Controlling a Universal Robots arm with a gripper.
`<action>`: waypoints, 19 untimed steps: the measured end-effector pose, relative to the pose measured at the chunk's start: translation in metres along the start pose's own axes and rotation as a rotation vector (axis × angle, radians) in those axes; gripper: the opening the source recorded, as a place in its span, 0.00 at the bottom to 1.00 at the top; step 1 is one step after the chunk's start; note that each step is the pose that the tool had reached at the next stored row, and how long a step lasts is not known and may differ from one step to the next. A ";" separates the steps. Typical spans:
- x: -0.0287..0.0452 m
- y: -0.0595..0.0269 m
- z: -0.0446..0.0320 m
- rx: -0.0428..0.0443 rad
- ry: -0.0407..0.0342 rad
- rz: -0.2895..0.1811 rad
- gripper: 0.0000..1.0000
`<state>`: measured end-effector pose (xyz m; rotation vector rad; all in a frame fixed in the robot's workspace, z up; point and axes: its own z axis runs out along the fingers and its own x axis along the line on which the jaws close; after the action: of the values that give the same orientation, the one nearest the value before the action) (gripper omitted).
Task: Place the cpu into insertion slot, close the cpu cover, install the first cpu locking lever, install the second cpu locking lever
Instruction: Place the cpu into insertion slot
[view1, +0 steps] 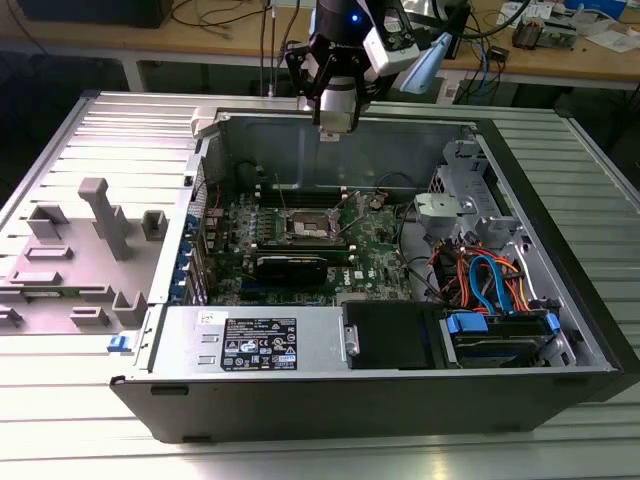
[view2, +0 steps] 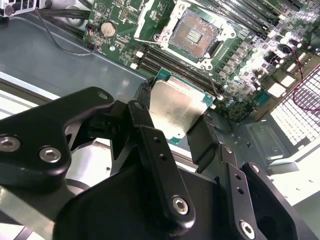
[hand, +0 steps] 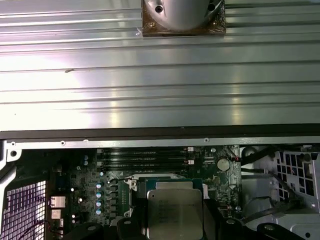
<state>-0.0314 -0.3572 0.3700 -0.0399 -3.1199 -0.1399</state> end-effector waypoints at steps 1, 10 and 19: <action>-0.0001 -0.0007 -0.0001 0.0000 0.0000 0.000 0.54; 0.0042 -0.0054 -0.0002 -0.0001 0.0000 -0.001 0.54; 0.0042 -0.0070 -0.0003 -0.0001 -0.0001 -0.001 0.54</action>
<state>-0.0358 -0.3641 0.3697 -0.0388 -3.1200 -0.1401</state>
